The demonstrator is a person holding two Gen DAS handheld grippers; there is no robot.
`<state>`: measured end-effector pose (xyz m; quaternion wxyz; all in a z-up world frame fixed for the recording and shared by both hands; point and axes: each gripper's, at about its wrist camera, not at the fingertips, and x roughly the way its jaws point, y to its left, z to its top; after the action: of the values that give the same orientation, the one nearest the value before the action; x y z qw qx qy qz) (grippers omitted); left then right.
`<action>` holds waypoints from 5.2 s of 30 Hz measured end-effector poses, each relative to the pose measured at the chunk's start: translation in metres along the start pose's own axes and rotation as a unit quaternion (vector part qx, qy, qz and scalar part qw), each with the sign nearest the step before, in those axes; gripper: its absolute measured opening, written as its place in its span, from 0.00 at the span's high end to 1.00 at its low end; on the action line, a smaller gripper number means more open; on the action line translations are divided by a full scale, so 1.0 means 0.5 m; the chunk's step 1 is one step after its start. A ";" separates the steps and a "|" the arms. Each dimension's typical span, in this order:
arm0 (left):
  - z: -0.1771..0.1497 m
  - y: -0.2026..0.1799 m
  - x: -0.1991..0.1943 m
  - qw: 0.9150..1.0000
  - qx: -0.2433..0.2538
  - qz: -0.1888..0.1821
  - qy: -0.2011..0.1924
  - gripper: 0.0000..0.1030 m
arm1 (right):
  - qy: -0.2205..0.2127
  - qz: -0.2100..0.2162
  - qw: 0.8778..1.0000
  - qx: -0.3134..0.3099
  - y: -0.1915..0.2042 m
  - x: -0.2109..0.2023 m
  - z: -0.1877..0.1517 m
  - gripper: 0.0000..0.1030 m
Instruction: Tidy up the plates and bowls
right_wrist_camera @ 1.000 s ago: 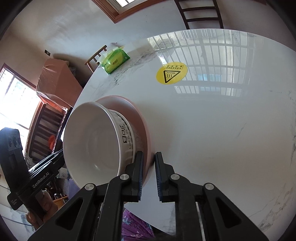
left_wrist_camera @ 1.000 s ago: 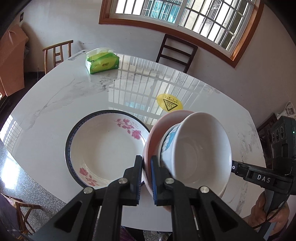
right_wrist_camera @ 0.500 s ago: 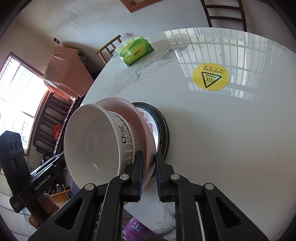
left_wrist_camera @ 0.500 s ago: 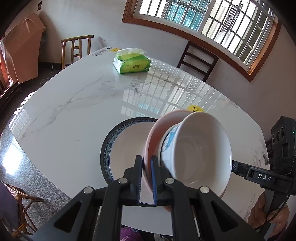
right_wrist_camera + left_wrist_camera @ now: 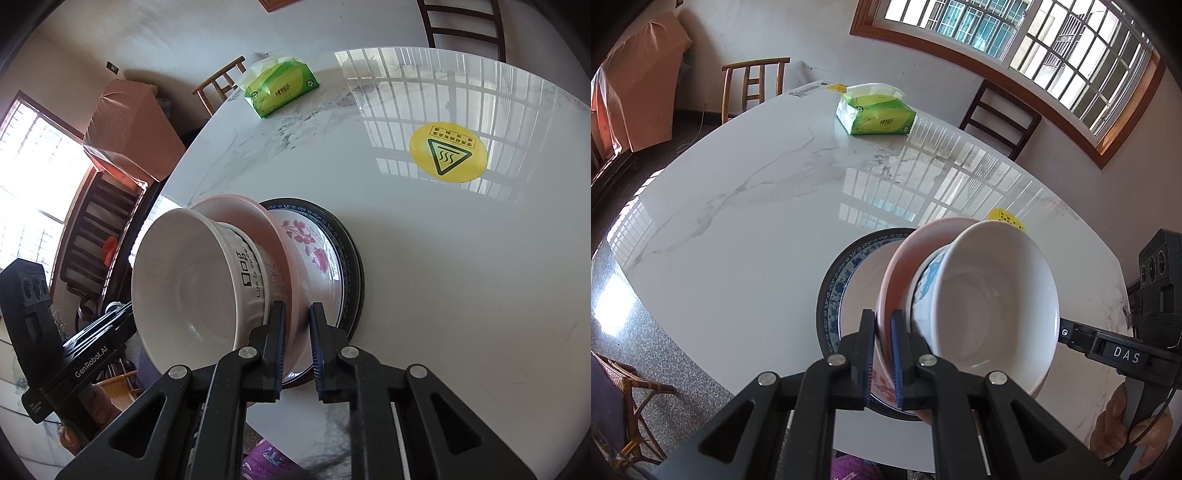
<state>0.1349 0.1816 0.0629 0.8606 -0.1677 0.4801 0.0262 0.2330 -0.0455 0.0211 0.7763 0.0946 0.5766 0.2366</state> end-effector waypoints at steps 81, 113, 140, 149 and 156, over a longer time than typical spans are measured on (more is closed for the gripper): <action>-0.335 -0.104 -0.064 0.934 0.134 0.092 -0.317 0.26 | -0.492 -0.172 0.848 -0.092 -0.045 -0.141 -0.356 0.00; -0.331 -0.090 -0.011 0.946 0.152 0.077 -0.275 0.26 | -0.429 -0.144 0.890 -0.056 -0.099 -0.103 -0.326 0.00; -0.334 -0.088 -0.037 0.944 0.141 0.061 -0.291 0.15 | -0.423 -0.137 0.894 -0.055 -0.105 -0.099 -0.322 0.00; -0.339 -0.094 -0.053 0.942 0.141 0.069 -0.297 0.15 | -0.420 -0.134 0.896 -0.051 -0.110 -0.089 -0.326 0.00; -0.355 -0.117 -0.068 0.929 0.164 0.104 -0.316 0.14 | -0.407 -0.121 0.905 -0.030 -0.138 -0.103 -0.331 0.00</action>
<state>-0.0167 0.0749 0.0210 0.9758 0.0437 0.1954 0.0879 0.0837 -0.1507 -0.0166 0.9687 0.0889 0.2101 0.0984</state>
